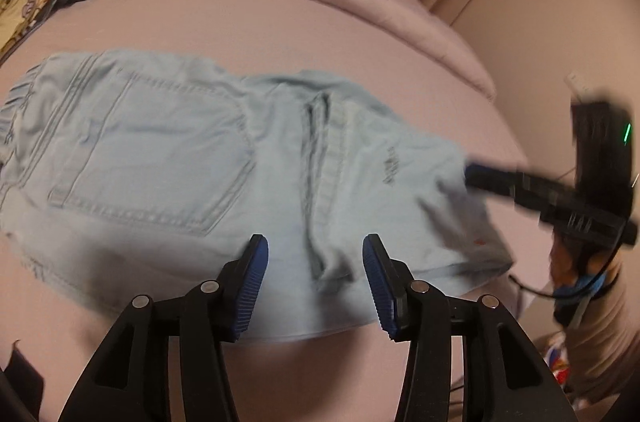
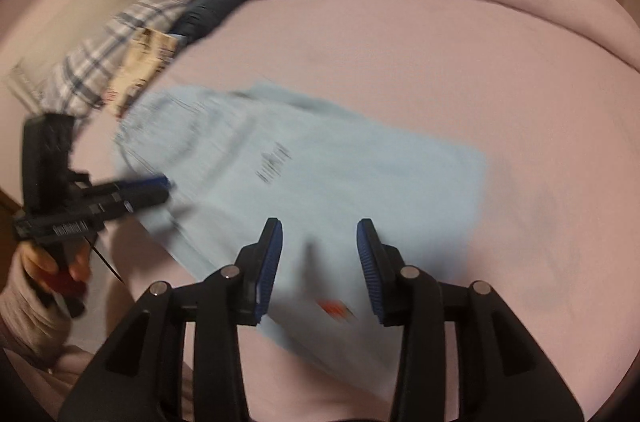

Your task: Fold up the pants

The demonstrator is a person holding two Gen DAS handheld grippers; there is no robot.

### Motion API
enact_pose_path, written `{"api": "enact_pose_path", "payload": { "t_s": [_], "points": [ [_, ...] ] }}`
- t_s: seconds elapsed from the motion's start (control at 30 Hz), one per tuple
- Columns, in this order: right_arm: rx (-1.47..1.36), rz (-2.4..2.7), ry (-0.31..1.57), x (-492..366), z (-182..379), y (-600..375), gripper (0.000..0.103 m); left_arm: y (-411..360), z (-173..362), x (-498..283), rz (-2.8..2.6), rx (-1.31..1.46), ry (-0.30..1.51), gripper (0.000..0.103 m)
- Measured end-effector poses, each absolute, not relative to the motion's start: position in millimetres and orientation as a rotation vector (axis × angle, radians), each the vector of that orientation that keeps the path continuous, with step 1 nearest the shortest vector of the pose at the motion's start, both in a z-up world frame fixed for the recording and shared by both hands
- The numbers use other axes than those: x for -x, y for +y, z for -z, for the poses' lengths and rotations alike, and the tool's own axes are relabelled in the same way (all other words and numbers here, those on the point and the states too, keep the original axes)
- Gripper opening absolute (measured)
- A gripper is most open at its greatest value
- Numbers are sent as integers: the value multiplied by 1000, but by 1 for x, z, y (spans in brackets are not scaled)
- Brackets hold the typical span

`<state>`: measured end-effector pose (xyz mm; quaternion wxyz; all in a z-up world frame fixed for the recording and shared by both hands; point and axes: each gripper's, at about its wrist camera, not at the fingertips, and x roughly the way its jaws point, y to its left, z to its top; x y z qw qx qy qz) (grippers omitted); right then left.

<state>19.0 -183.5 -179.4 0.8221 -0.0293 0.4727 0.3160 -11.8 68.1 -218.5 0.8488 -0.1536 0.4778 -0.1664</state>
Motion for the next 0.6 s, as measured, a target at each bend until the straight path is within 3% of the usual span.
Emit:
{"api": "enact_pose_path", "payload": {
  "t_s": [0.27, 0.37, 0.53, 0.6],
  "points": [
    [204, -687, 1040, -76, 214, -62, 19, 62, 227, 9, 351, 289, 993, 48],
    [236, -627, 1103, -87, 232, -53, 26, 74, 224, 13, 377, 338, 985, 48],
    [239, -660, 1143, -79, 209, -60, 30, 116, 199, 36, 347, 424, 897, 49],
    [211, -695, 1091, -65, 193, -66, 34, 145, 191, 50, 305, 507, 843, 55]
  ]
}}
